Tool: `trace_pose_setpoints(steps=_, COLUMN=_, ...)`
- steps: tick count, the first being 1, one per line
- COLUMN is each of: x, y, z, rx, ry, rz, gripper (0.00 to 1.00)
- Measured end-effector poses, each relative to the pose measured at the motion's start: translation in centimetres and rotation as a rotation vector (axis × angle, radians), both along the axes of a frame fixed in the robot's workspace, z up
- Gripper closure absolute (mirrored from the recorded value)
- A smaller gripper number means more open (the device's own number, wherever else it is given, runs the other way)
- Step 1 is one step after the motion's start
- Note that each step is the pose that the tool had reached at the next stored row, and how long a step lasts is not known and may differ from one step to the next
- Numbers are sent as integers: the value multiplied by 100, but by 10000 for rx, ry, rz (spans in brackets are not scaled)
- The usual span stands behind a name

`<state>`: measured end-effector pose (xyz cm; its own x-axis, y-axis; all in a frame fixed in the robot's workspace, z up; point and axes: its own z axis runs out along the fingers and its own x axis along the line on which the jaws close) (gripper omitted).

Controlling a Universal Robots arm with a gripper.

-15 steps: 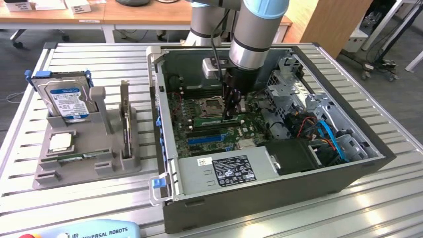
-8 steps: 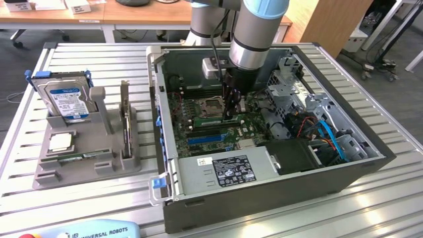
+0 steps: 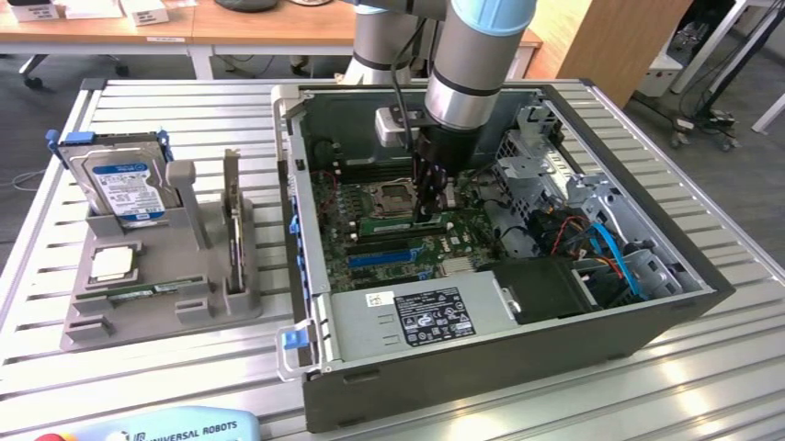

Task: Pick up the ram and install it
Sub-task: 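Insert the ram into the slot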

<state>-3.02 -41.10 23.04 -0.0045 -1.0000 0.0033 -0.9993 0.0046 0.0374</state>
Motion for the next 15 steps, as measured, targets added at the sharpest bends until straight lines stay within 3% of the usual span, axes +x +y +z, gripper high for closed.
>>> trace_pose_setpoints(steps=15, x=0, y=0, z=-28, rx=1, ry=-1, rz=0, gripper=88)
